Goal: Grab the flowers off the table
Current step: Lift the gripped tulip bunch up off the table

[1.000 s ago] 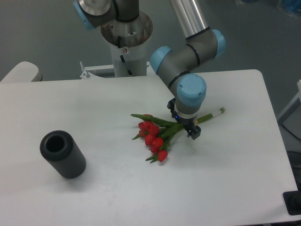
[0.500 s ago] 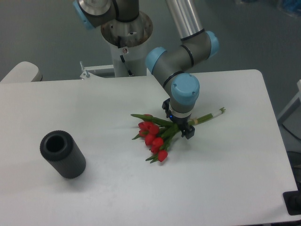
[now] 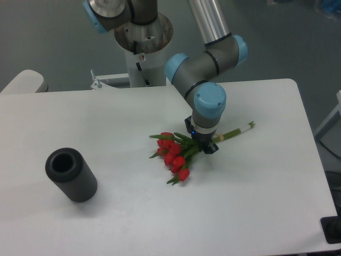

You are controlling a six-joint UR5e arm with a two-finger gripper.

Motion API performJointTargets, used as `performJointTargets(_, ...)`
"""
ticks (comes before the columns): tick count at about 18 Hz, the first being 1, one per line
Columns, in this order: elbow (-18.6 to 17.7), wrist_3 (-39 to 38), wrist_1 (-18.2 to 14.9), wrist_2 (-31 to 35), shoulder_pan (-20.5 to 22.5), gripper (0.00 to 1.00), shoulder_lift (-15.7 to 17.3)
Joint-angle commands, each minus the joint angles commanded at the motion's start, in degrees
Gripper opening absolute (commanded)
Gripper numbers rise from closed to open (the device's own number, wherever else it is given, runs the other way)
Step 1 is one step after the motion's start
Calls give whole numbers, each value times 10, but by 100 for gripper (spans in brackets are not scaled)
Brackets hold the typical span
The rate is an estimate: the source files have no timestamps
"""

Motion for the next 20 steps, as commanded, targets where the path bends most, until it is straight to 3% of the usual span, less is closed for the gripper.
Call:
performJointTargets(4,22,4,-4,-1,1,26,3)
performJointTargets(7,61,8,-19,-5,0,25,4)
performJointTargets(12,156,-2,-106,-68,-14,25,11)
performJointTargets(15,222,-31,-157,-134,-18,25,4)
performJointTargets(20,258,-104,-155,-286,-4,25,1)
